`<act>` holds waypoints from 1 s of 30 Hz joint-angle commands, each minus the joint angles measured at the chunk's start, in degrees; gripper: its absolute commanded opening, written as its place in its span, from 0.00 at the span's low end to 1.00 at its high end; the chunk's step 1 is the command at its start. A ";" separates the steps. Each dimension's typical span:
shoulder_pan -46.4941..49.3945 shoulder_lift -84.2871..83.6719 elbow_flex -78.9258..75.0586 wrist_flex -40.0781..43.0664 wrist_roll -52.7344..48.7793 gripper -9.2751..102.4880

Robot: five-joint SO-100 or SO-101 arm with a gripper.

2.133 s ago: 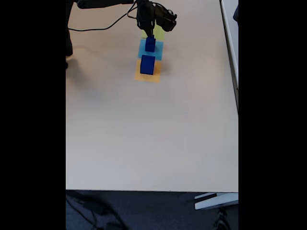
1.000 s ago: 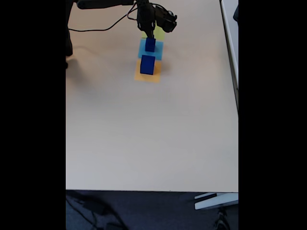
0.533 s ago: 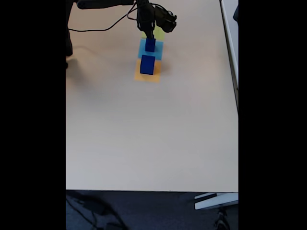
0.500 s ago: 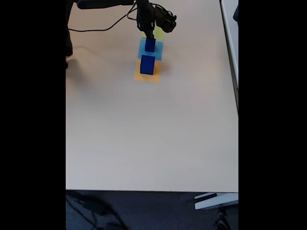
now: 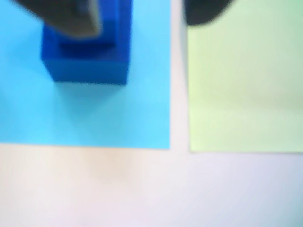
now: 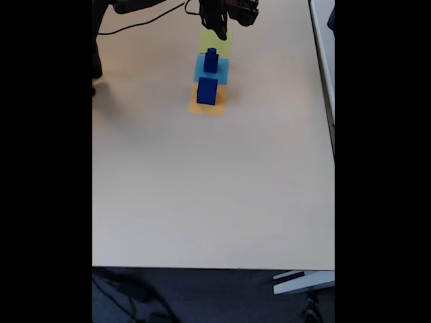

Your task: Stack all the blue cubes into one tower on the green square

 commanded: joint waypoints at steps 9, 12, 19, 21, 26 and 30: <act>5.19 3.25 -1.76 -0.09 -3.87 0.47; 6.77 4.92 0.97 -0.53 -5.45 0.48; 9.05 8.35 8.53 -2.55 -7.03 0.48; 9.58 9.49 11.07 -3.34 -7.29 0.48; 10.99 12.39 18.11 -7.03 -9.05 0.48; 11.51 13.97 22.59 -9.14 -9.67 0.48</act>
